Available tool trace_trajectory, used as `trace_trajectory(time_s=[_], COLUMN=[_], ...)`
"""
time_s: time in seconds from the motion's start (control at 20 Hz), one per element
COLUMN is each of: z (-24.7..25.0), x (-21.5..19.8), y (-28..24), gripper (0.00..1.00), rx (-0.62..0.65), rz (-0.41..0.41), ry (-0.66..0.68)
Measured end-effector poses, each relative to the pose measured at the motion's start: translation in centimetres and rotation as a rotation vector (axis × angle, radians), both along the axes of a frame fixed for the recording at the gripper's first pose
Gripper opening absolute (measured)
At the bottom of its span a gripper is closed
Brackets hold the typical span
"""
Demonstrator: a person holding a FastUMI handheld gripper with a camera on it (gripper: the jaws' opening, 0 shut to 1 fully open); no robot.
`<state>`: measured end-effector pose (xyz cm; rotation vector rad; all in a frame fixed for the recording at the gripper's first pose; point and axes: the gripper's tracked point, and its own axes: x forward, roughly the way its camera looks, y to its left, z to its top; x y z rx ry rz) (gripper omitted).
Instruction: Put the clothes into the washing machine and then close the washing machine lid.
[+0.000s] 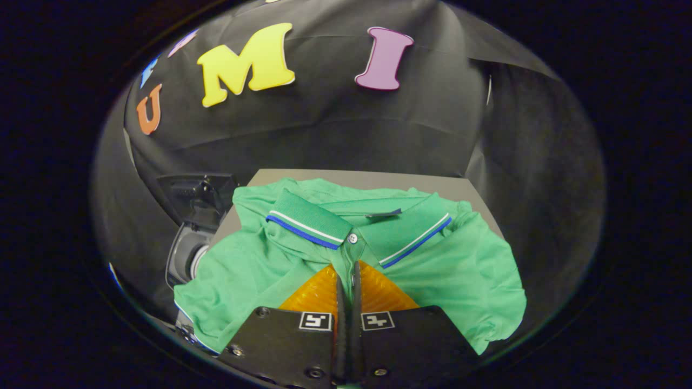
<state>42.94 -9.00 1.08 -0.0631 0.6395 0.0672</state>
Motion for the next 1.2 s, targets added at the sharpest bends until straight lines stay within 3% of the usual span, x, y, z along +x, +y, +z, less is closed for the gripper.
trace_trajectory(time_s=[0.25, 0.75, 1.2], z=[1.8, 13.3, 18.4], x=[-0.6, -3.1, -4.8], y=[0.4, 2.4, 10.4], gripper=[0.06, 0.05, 0.05], rx=[0.042, 0.148, 0.17], rz=[-0.009, 0.05, 0.207], ry=[-0.008, -0.189, -0.258])
